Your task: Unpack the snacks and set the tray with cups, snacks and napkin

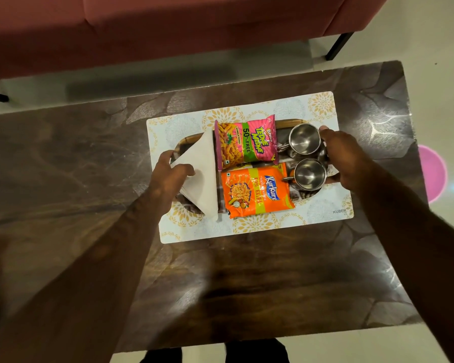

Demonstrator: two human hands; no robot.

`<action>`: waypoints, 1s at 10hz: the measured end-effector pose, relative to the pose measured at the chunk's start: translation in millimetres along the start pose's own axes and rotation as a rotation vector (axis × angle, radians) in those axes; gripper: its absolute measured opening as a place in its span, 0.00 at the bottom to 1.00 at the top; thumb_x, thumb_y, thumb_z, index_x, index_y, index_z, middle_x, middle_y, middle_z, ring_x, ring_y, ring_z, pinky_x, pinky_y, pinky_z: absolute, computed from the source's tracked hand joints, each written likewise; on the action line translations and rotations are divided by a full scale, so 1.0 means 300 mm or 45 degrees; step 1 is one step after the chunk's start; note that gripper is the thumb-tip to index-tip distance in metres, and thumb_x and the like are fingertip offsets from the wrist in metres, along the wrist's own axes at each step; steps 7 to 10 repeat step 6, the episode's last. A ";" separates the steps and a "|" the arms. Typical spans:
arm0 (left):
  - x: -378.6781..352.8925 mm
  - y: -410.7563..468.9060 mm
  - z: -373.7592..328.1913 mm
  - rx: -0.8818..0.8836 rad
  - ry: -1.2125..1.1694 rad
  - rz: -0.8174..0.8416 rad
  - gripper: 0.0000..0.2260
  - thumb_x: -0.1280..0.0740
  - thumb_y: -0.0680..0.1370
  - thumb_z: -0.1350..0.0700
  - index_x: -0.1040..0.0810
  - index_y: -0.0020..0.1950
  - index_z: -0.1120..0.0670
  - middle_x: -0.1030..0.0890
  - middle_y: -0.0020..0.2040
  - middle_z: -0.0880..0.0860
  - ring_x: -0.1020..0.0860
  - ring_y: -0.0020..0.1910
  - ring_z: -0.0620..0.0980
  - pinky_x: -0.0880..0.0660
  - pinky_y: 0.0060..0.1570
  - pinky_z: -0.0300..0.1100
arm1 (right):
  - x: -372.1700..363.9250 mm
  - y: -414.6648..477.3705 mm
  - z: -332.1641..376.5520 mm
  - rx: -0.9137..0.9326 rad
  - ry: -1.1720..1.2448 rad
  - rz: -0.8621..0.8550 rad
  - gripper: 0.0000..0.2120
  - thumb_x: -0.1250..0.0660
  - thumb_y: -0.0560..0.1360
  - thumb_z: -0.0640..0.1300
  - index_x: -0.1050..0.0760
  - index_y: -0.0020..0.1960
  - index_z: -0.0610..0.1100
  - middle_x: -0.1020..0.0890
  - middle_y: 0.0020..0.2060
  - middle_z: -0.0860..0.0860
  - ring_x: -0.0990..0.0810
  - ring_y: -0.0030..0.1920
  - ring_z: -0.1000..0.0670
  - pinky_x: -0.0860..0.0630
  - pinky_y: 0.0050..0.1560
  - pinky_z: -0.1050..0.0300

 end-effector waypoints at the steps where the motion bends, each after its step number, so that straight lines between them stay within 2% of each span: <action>1: -0.007 -0.006 0.002 -0.033 0.005 0.013 0.26 0.30 0.71 0.57 0.32 0.67 0.45 0.24 0.56 0.50 0.24 0.51 0.51 0.22 0.46 0.48 | -0.001 0.005 -0.002 0.041 0.008 -0.021 0.17 0.41 0.83 0.61 0.24 0.45 0.51 0.23 0.39 0.51 0.24 0.41 0.50 0.28 0.46 0.53; 2: -0.009 -0.010 -0.007 -0.040 -0.005 0.020 0.25 0.30 0.71 0.57 0.31 0.65 0.44 0.24 0.53 0.48 0.25 0.51 0.49 0.23 0.45 0.47 | -0.002 0.003 0.000 0.054 0.004 -0.028 0.17 0.41 0.84 0.61 0.24 0.45 0.51 0.22 0.39 0.50 0.23 0.41 0.50 0.27 0.47 0.52; 3: -0.010 -0.018 -0.002 -0.056 0.008 0.056 0.21 0.30 0.72 0.58 0.31 0.61 0.43 0.23 0.52 0.45 0.24 0.51 0.50 0.22 0.46 0.48 | -0.001 0.012 -0.019 0.058 -0.002 -0.023 0.19 0.42 0.84 0.62 0.22 0.53 0.48 0.23 0.41 0.49 0.23 0.45 0.48 0.25 0.51 0.48; 4: -0.005 -0.022 -0.009 -0.043 0.002 0.085 0.22 0.30 0.72 0.59 0.30 0.63 0.44 0.22 0.56 0.48 0.23 0.55 0.54 0.21 0.52 0.52 | -0.006 0.004 -0.015 0.067 -0.008 -0.022 0.24 0.44 0.84 0.62 0.21 0.64 0.46 0.20 0.47 0.47 0.22 0.50 0.46 0.26 0.50 0.51; 5: 0.031 -0.023 -0.036 -0.030 0.109 0.084 0.30 0.30 0.74 0.58 0.35 0.75 0.48 0.28 0.68 0.52 0.27 0.60 0.53 0.25 0.52 0.49 | -0.003 -0.001 -0.005 0.144 -0.026 -0.046 0.23 0.45 0.84 0.62 0.21 0.63 0.48 0.20 0.57 0.47 0.21 0.55 0.47 0.26 0.56 0.48; 6: 0.080 -0.063 -0.048 -0.079 0.299 0.014 0.34 0.28 0.74 0.58 0.38 0.78 0.51 0.29 0.72 0.55 0.27 0.61 0.53 0.25 0.52 0.47 | 0.012 -0.046 0.001 0.279 -0.086 -0.064 0.20 0.46 0.85 0.60 0.21 0.55 0.50 0.18 0.54 0.48 0.19 0.54 0.47 0.24 0.60 0.46; 10: 0.080 -0.063 -0.048 -0.079 0.299 0.014 0.34 0.28 0.74 0.58 0.38 0.78 0.51 0.29 0.72 0.55 0.27 0.61 0.53 0.25 0.52 0.47 | 0.012 -0.046 0.001 0.279 -0.086 -0.064 0.20 0.46 0.85 0.60 0.21 0.55 0.50 0.18 0.54 0.48 0.19 0.54 0.47 0.24 0.60 0.46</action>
Point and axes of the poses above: each hand's wrist, its own y-axis towards the middle knuckle, its own x-axis out of the back of the hand, z = x × y, the point moved 6 cm from there along y, towards the middle knuckle
